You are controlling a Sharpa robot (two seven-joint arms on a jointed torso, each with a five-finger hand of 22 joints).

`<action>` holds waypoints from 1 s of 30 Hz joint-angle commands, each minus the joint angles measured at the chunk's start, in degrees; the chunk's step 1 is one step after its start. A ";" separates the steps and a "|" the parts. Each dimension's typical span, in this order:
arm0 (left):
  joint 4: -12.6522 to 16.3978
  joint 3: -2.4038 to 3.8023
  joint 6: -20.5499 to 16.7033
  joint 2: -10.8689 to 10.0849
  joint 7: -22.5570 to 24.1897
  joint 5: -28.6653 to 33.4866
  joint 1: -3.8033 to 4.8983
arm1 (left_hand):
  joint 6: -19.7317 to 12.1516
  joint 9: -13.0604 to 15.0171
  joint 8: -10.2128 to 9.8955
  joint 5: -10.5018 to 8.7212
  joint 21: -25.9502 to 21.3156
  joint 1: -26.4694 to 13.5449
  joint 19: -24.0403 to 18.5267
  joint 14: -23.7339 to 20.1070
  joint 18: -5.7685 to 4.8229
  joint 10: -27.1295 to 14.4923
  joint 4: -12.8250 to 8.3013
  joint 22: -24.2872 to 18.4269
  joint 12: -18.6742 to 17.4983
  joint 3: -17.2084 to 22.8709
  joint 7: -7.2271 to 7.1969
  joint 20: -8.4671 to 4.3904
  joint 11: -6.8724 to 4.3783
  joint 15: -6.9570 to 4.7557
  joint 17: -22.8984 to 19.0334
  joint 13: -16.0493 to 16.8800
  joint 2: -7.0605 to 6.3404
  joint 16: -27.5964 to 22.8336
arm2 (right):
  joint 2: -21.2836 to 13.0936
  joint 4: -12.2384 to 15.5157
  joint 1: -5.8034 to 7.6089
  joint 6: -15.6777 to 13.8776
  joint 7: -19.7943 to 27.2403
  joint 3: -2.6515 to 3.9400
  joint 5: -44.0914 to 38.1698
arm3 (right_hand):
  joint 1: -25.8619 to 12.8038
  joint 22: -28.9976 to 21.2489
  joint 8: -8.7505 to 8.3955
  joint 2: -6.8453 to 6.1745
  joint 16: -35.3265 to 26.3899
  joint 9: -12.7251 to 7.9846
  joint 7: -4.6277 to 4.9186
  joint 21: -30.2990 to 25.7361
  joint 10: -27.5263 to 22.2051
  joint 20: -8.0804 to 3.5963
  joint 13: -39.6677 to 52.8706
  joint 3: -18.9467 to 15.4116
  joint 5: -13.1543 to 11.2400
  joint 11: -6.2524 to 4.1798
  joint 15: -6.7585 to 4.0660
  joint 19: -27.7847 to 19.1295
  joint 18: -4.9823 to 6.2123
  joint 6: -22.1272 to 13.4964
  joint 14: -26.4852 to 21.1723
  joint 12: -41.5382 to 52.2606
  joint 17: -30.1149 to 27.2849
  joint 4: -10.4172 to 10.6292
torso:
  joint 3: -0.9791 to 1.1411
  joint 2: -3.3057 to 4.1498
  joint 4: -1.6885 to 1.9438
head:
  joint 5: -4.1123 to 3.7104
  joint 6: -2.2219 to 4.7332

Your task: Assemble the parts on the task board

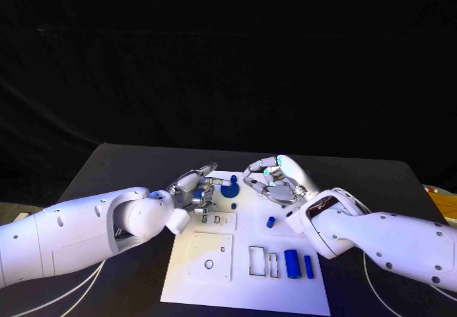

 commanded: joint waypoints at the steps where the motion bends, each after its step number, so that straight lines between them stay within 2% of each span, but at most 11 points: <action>1: 0.04 0.07 -1.45 0.01 -0.08 -0.56 0.05 | -0.37 -0.09 -0.34 0.22 0.26 0.47 0.13 4.59 -0.91 -0.31 -0.06 0.01 -0.29 -0.25 -0.15 0.36 0.13 0.43 9.88 0.07 -0.03 -0.26 | -0.05 -0.01 -0.05 0.43 -0.29 0.01 -0.19 | -0.58 12.26 -0.31 0.00 0.25 -0.01 0.11 -0.11 0.04 0.39 7.16 -0.14 -0.44 0.51 0.40 2.69 -0.34 -0.38 5.98 -0.27 15.06 0.36 | 0.01 -0.02 -0.04 | 0.08 0.02; 7: 0.12 0.07 -2.48 0.00 0.75 -0.26 0.05 | -0.66 -0.16 -0.78 0.22 -0.85 1.31 -1.49 4.02 -0.39 -3.47 0.01 -2.28 -4.05 -0.54 0.12 0.65 0.41 0.68 8.04 -5.16 -0.15 -1.11 | -0.11 0.00 -0.05 1.23 -0.96 0.01 -0.61 | -0.55 12.22 -0.32 -0.01 0.25 0.00 0.12 -0.23 0.04 0.40 7.15 -0.15 -0.49 0.51 0.41 2.64 -0.32 -0.39 5.98 -0.28 15.06 0.36 | -0.02 0.00 -0.02 | 0.10 0.00; 8: 0.12 0.07 -2.70 -0.01 0.94 -0.12 0.05 | -0.97 -0.22 -1.07 0.23 -2.21 1.48 -3.36 3.24 0.18 -5.90 -0.01 -4.90 -6.96 -0.85 0.32 0.83 0.59 0.87 5.81 -9.00 -0.11 -2.24 | -0.11 -0.01 -0.05 1.32 -1.05 0.01 -0.67 | -0.55 12.22 -0.32 -0.01 0.25 0.00 0.12 -0.23 0.04 0.40 7.15 -0.15 -0.49 0.51 0.41 2.64 -0.32 -0.39 5.98 -0.28 15.06 0.36 | -0.03 -0.01 -0.02 | 0.10 0.01; 12: 0.21 0.07 -3.60 -0.05 1.75 0.60 0.06 | -1.17 -0.10 -1.12 0.28 -6.14 1.87 -8.01 1.07 1.58 -10.26 -0.01 -11.70 -12.46 -1.64 0.54 1.10 0.83 1.04 0.24 -15.79 -0.05 -5.49 | -0.12 -0.06 -0.05 1.98 -1.82 0.01 -1.10 | -0.51 12.15 -0.36 -0.07 0.25 0.00 0.14 -0.46 -0.09 0.42 7.00 -0.17 -0.55 0.52 0.41 2.56 -0.27 -0.45 5.98 -0.42 15.06 0.36 | -0.01 -0.04 -0.04 | 0.09 -0.08; 13: 0.25 0.07 -3.82 -0.07 1.91 0.77 0.06 | -1.81 -0.06 -1.17 0.30 -9.70 2.16 -11.70 -0.97 2.65 -11.52 -0.15 -17.30 -13.98 -2.03 0.72 1.23 1.08 1.17 -4.63 -16.71 -0.01 -8.72 | -0.12 -0.09 -0.05 2.18 -2.12 0.01 -1.27 | -0.50 12.09 -0.41 -0.11 0.25 -0.01 0.18 -0.69 -0.16 0.43 6.94 -0.19 -0.61 0.54 0.43 2.47 -0.23 -0.53 5.98 -0.49 15.06 0.38 | 0.01 -0.03 -0.05 | 0.07 -0.07; 16: 0.41 0.07 -4.36 -0.10 2.34 1.29 0.06 | -2.91 0.17 -0.82 0.32 -16.32 2.63 -16.47 -4.20 4.18 -12.87 0.01 -26.32 -16.37 -2.86 1.00 1.38 1.34 1.36 -12.53 -18.39 0.27 -15.05 | -0.09 -0.18 -0.05 2.87 -3.11 0.01 -2.17 | -0.45 12.02 -0.47 -0.19 0.25 -0.02 0.22 -0.91 -0.23 0.45 6.88 -0.23 -0.68 0.57 0.45 2.39 -0.18 -0.62 5.98 -0.55 15.06 0.37 | 0.01 -0.04 -0.09 | 0.07 -0.06; 19: 0.57 0.07 -4.67 -0.11 2.61 1.93 0.06 | -4.56 0.58 0.00 0.32 -28.30 3.22 -22.59 -10.29 6.24 -15.50 0.02 -40.73 -20.70 -4.01 1.35 1.58 1.78 1.71 -26.96 -21.40 0.68 -28.81 | -0.07 -0.23 -0.04 3.28 -3.77 0.00 -2.84 | -0.41 11.94 -0.51 -0.22 0.25 -0.03 0.24 -1.17 -0.36 0.46 6.73 -0.23 -0.72 0.59 0.46 2.29 -0.13 -0.67 5.98 -0.70 15.06 0.36 | 0.00 -0.06 -0.09 | 0.03 -0.02; 20: 0.61 0.07 -4.74 -0.11 2.67 2.09 0.06 | -4.89 0.71 0.35 0.32 -29.50 3.37 -22.14 -10.61 6.31 -15.53 0.03 -41.61 -21.29 -4.24 1.42 1.59 1.80 1.79 -28.61 -21.99 0.77 -30.84 | -0.06 -0.24 -0.04 3.36 -3.94 0.00 -2.98 | -0.41 11.94 -0.51 -0.22 0.25 -0.03 0.24 -1.17 -0.36 0.46 6.73 -0.23 -0.72 0.59 0.46 2.29 -0.13 -0.67 5.98 -0.70 15.06 0.36 | 0.01 -0.05 -0.09 | 0.04 0.00; 21: 0.66 0.07 -4.83 -0.11 2.77 2.37 0.06 | -5.67 0.72 0.76 0.32 -31.42 3.59 -21.87 -12.81 6.21 -16.62 0.03 -42.93 -22.78 -4.52 1.66 1.75 2.05 1.95 -33.56 -23.07 0.89 -36.23 | -0.04 -0.26 -0.04 3.48 -4.21 0.00 -3.21 | -0.40 11.94 -0.51 -0.22 0.25 -0.03 0.24 -1.18 -0.37 0.47 6.72 -0.23 -0.72 0.59 0.47 2.28 -0.13 -0.68 5.98 -0.71 15.06 0.36 | 0.00 -0.05 -0.10 | 0.05 0.02; 25: 0.81 0.07 -5.18 -0.12 3.08 3.40 0.06 | -8.39 0.95 3.35 0.31 -40.45 4.26 -20.56 -14.89 6.44 -19.12 0.04 -49.24 -28.11 -5.80 2.53 2.55 3.11 2.72 -36.61 -27.65 1.43 -46.20 | 0.02 -0.32 -0.04 3.93 -5.17 0.00 -3.96 | -0.26 11.87 -0.62 -0.29 0.25 -0.05 0.33 -1.45 -0.52 0.50 6.58 -0.22 -0.77 0.65 0.51 2.18 -0.07 -0.84 5.98 -0.86 15.06 0.32 | 0.03 -0.03 -0.05 | 0.03 0.01; 30: 0.92 0.07 -5.68 -0.16 3.44 4.53 0.06 | -11.26 0.87 6.02 0.37 -49.12 4.91 -18.34 -17.13 6.22 -21.58 0.03 -55.56 -31.75 -7.26 3.21 3.48 3.97 3.85 -38.51 -31.47 2.09 -53.81 | 0.10 -0.31 -0.04 4.27 -6.09 0.00 -4.81 | -0.22 11.85 -0.69 -0.34 0.25 -0.07 0.39 -1.50 -0.53 0.53 6.59 -0.24 -0.81 0.70 0.54 2.16 -0.06 -0.93 5.98 -0.86 15.06 0.33 | 0.04 -0.02 -0.03 | 0.03 0.01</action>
